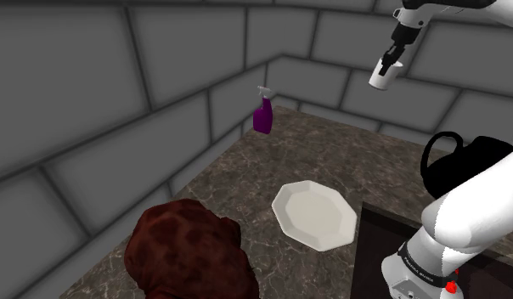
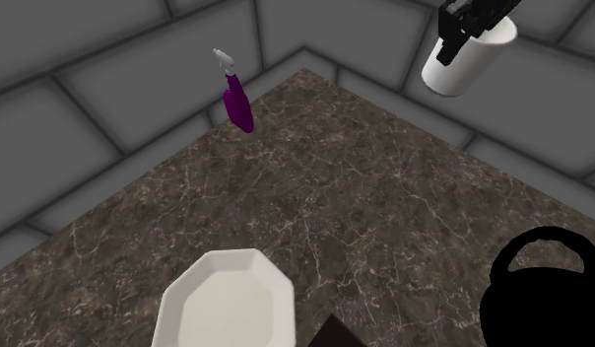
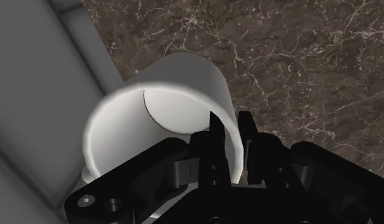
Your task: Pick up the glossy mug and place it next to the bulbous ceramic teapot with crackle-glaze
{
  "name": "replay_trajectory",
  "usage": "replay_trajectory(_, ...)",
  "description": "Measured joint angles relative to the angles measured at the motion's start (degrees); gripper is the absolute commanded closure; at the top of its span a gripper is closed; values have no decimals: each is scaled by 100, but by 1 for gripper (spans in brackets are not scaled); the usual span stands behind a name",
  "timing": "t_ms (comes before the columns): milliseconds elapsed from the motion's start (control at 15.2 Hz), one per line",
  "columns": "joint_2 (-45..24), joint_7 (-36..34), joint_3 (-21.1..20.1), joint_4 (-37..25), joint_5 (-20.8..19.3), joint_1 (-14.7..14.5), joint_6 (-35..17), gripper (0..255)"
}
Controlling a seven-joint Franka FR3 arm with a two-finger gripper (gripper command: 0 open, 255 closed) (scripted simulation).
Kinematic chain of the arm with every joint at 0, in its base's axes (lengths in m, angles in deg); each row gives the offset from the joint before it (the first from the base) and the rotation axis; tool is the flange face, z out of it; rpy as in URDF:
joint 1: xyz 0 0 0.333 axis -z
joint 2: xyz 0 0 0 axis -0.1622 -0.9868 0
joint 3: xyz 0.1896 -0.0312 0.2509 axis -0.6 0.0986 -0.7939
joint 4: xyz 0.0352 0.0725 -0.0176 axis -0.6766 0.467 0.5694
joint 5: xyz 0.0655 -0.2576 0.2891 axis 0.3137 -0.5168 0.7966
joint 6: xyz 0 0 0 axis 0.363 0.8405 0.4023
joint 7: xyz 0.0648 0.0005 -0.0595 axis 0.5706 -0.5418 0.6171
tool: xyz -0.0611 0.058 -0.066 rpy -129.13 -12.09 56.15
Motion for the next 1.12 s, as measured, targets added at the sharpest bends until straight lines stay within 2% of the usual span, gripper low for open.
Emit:
replay_trajectory(462, 230, 906, 557, 208, -32, 360, 29, 255)
replay_trajectory(1122, -3, 2423, 1546, -184, 133, 884, 266, 255)
